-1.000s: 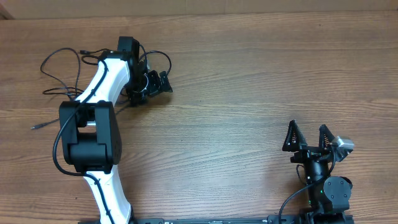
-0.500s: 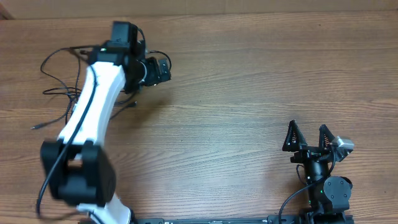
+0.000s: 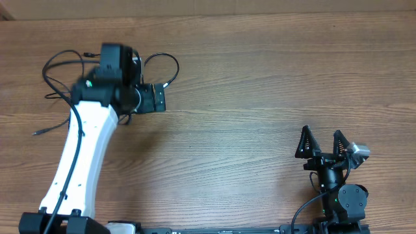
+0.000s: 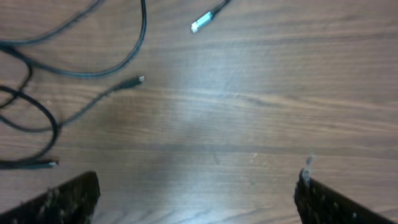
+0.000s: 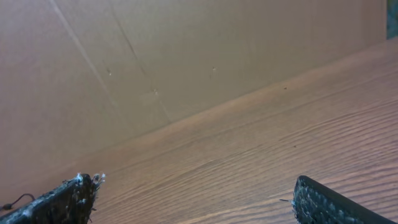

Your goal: Untangle cables

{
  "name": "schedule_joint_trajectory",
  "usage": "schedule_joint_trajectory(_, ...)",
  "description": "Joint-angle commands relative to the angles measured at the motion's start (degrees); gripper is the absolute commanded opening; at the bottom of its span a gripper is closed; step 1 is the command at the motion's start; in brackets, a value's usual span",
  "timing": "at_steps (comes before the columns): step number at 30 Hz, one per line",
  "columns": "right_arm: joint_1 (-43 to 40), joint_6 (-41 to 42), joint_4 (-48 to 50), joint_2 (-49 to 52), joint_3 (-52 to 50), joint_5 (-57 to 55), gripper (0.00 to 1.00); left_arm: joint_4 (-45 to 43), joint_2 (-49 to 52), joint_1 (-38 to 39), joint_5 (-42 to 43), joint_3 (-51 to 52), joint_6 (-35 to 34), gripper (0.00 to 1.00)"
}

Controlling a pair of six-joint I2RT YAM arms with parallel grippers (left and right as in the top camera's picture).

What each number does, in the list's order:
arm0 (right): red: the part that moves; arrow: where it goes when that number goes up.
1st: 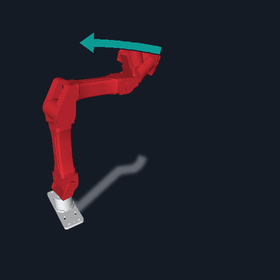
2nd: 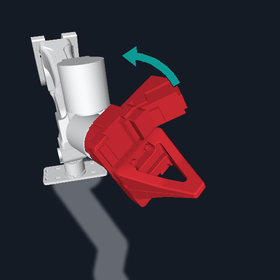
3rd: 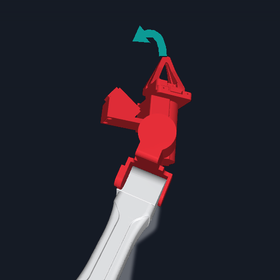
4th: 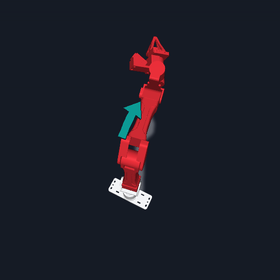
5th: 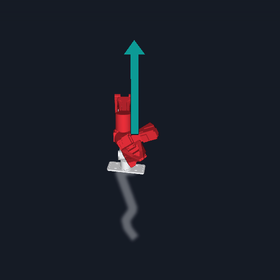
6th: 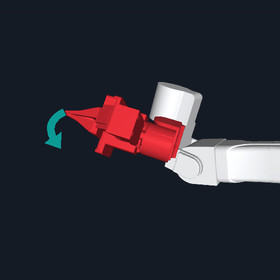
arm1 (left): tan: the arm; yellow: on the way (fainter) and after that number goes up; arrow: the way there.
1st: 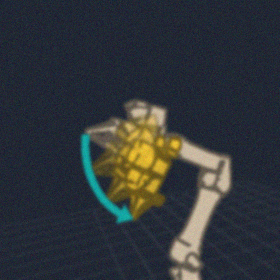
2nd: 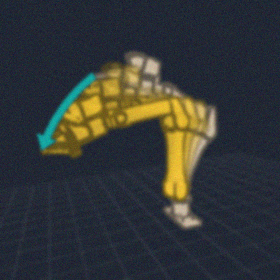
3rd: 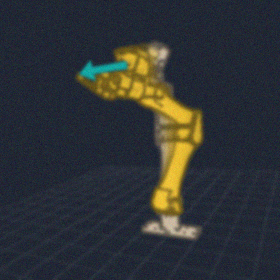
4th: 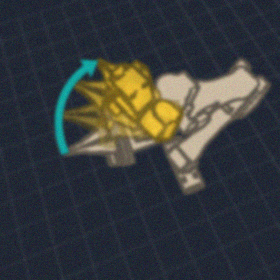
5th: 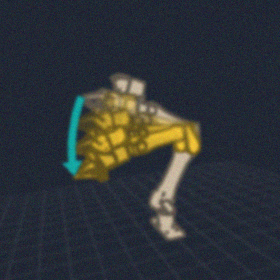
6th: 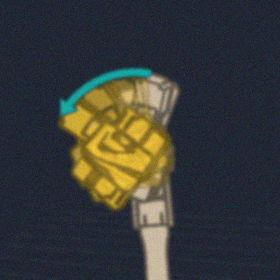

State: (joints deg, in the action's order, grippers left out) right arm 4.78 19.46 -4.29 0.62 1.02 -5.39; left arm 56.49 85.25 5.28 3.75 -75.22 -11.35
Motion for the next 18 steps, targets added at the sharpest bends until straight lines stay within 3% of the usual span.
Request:
schedule_joint_trajectory(1,0.42,-0.24,0.20,-0.46,-0.57,-0.57,1.00,-7.15,-4.48,-0.11,-1.60,10.19,4.13,1.00)
schedule_joint_trajectory(11,0.42,-0.24,0.20,-0.46,-0.57,-0.57,1.00,-52.37,-19.54,-0.09,1.73,42.25,4.13,1.00)
schedule_joint_trajectory(18,0.42,-0.24,0.22,-0.46,-0.57,-0.57,1.00,-74.55,-27.02,-0.11,1.77,57.57,6.03,1.00)
